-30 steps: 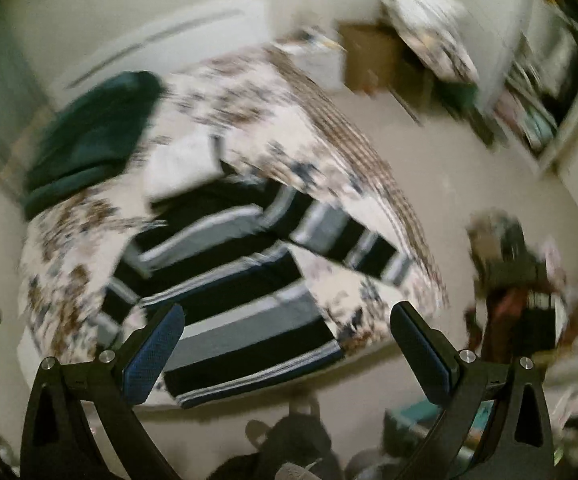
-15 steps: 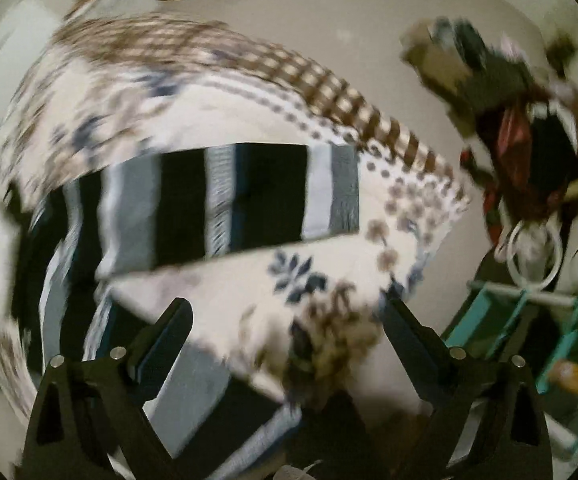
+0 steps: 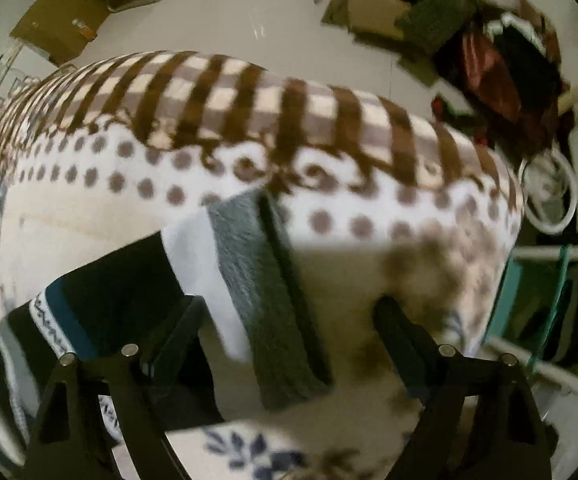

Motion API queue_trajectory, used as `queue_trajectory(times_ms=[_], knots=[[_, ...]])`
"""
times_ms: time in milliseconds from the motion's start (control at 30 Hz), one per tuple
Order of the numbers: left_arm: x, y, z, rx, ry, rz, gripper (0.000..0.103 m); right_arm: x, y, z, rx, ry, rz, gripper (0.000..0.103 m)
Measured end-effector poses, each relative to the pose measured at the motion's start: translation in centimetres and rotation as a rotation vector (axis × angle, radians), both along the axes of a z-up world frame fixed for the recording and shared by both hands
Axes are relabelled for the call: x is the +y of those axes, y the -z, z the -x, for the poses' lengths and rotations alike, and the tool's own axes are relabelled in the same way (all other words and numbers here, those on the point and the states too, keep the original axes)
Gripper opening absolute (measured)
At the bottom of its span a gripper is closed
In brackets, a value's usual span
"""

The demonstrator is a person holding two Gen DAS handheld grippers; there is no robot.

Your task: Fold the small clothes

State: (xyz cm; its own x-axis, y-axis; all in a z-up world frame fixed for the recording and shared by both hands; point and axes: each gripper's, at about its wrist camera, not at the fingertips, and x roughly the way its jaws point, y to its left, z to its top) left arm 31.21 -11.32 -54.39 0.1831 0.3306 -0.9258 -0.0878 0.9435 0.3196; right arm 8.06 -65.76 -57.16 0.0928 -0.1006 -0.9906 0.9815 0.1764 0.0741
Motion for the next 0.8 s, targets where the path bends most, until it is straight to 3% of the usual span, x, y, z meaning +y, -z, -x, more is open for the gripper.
queue_trajectory(times_ms=[33,67,100,133,167,233,333,467,567,667,800], knots=[[-0.2,0.4,-0.1,0.002,0.001,-0.003,0.103,0.0,0.3,-0.4,0.006,-0.017,0.019,0.081],[-0.2,0.7,-0.2,0.004,0.000,-0.005,0.103,0.0,0.5,-0.8,0.006,-0.040,0.034,0.063],[-0.1,1.0,-0.3,0.009,-0.004,-0.007,0.103,-0.1,0.7,-1.1,-0.017,-0.058,0.034,0.038],[-0.1,1.0,-0.4,0.011,-0.007,-0.005,0.103,-0.3,0.8,-1.3,-0.014,-0.069,0.038,0.029],[0.0,1.1,-0.4,0.010,-0.013,0.000,0.103,-0.6,0.9,-1.4,-0.019,-0.073,0.036,0.009],[0.2,0.9,-0.4,0.007,-0.018,0.005,0.103,-1.5,0.4,-1.5,-0.045,-0.070,0.031,0.009],[0.9,0.2,-0.3,0.001,-0.021,0.019,0.103,-2.3,-2.7,-2.4,-0.099,-0.110,0.062,0.009],[3.2,-0.9,0.0,-0.014,-0.053,0.039,0.103,-0.1,-8.4,-6.5,-0.188,-0.269,0.070,0.008],[6.0,-1.8,0.4,-0.025,-0.096,0.038,0.103,5.8,-12.8,-12.3,-0.244,-0.463,0.059,0.008],[8.9,-2.6,0.8,-0.043,-0.149,0.030,0.103,13.7,-15.0,-19.1,-0.302,-0.654,0.012,0.009],[14.1,-3.6,1.4,-0.071,-0.242,0.013,0.103,27.8,-13.0,-28.5,-0.330,-0.928,-0.071,0.008]])
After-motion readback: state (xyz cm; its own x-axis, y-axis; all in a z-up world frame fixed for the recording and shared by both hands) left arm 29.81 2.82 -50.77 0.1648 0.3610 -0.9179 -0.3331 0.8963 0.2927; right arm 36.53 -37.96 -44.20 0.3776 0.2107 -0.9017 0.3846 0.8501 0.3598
